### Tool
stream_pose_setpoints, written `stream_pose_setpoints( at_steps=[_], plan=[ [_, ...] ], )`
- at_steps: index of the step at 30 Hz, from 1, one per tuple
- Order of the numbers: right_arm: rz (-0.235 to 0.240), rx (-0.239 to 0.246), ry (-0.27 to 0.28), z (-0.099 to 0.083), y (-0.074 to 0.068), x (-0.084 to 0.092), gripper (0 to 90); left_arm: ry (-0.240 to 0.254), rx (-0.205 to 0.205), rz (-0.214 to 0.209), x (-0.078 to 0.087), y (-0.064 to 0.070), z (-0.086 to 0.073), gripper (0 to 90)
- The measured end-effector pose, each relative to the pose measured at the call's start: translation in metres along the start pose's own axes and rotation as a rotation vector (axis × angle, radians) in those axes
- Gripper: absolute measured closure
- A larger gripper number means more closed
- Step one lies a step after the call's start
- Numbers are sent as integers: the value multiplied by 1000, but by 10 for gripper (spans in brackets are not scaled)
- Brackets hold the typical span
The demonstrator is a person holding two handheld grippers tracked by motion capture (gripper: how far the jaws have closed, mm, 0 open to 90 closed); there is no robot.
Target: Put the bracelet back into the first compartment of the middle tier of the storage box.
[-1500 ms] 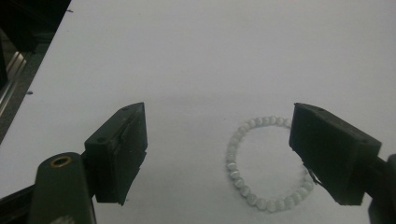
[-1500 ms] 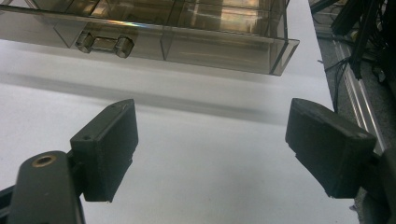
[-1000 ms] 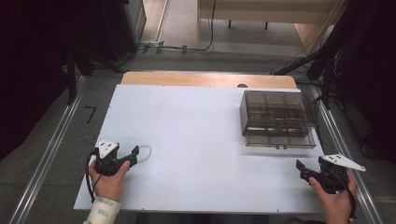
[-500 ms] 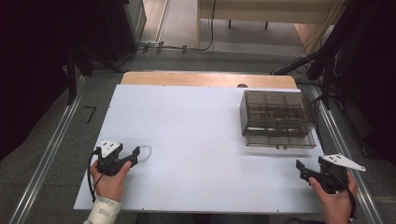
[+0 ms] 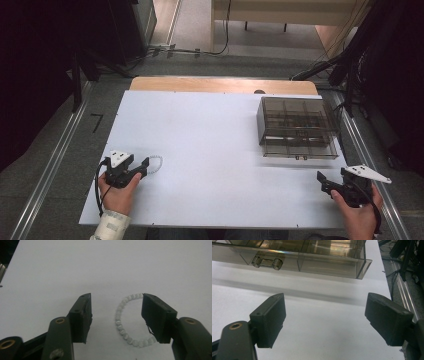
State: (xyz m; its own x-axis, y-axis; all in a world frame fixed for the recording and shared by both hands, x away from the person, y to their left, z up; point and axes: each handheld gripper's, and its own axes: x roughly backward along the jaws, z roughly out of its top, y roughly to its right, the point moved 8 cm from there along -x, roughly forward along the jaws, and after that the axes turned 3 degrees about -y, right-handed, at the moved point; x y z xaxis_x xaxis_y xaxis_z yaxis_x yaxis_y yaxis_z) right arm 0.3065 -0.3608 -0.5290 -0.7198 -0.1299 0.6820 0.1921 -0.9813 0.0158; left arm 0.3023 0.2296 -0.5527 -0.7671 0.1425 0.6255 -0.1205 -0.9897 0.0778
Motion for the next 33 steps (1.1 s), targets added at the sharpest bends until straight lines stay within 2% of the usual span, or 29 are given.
stream_pose_setpoints(
  at_steps=[16, 24, 27, 29, 33],
  plan=[
    [-2, 3, -1, 0, 0, 0, 159, -82, -10, -1, -7, -4, -7, 638],
    [-3, 4, -1, 0, 0, 0, 161, -93, -20, 4, -9, -6, -8, 712],
    [-2, 5, -1, 0, 0, 0, 161, -91, -34, 24, -9, -5, -9, 735],
    [-2, 5, -1, 0, -1, 0, 161, -93, -65, 44, -9, -4, -9, 745],
    [-3, 5, -2, 0, -1, 0, 161, -86, -69, 46, -10, -3, -9, 754]
  ],
)
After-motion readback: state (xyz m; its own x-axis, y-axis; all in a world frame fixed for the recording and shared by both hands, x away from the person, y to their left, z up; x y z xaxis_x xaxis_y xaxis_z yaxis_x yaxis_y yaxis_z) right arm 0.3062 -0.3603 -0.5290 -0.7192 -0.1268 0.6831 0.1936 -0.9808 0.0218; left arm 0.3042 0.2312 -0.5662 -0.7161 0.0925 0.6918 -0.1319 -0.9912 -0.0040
